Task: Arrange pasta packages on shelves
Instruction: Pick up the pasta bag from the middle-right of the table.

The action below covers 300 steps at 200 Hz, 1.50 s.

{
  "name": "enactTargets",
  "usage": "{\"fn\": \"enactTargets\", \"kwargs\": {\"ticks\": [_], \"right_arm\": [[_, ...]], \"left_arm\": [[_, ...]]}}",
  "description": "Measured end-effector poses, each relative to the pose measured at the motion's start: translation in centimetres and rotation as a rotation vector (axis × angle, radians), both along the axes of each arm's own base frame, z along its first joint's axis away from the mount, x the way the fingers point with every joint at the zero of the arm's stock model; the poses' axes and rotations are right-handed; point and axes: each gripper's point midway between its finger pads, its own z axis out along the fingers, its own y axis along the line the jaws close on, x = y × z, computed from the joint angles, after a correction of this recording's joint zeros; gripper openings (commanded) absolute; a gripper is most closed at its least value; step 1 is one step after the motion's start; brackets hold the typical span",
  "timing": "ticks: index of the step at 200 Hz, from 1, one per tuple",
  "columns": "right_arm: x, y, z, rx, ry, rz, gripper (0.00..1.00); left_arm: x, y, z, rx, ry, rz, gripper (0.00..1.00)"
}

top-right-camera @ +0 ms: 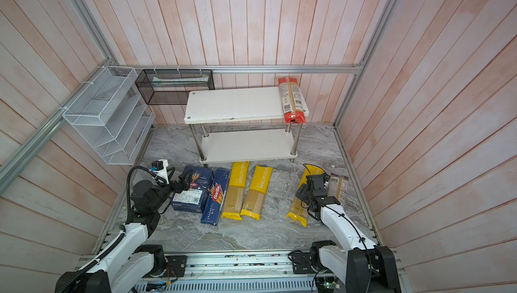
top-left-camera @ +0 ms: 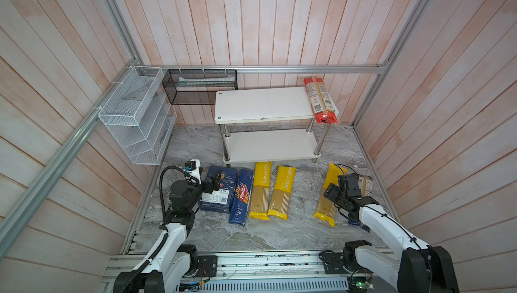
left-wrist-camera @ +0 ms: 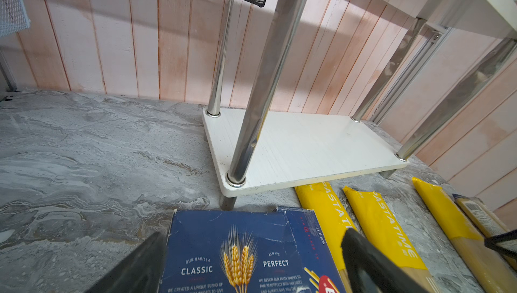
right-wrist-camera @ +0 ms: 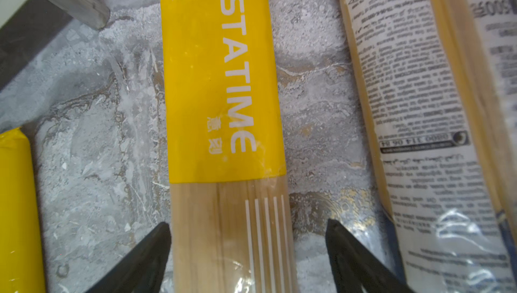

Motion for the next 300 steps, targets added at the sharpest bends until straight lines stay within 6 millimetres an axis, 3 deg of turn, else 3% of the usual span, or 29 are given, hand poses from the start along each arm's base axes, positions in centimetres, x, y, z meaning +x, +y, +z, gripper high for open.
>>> {"fn": "enactTargets", "kwargs": {"ticks": [50, 163, 300], "right_arm": [[0.3, -0.1, -1.0, 0.001, 0.025, 0.0, 0.95], [2.1, 1.3, -2.5, 0.026, 0.101, 0.088, 0.95], [2.8, 1.2, -3.0, -0.029, 0.176, 0.154, 0.93]], "left_arm": [[0.0, 0.0, 0.0, 0.0, 0.0, 0.0, 1.0], [0.0, 0.0, 0.0, 0.0, 0.0, 0.0, 1.0], [0.0, 0.0, -0.2, 0.0, 0.005, 0.0, 1.0]]}}
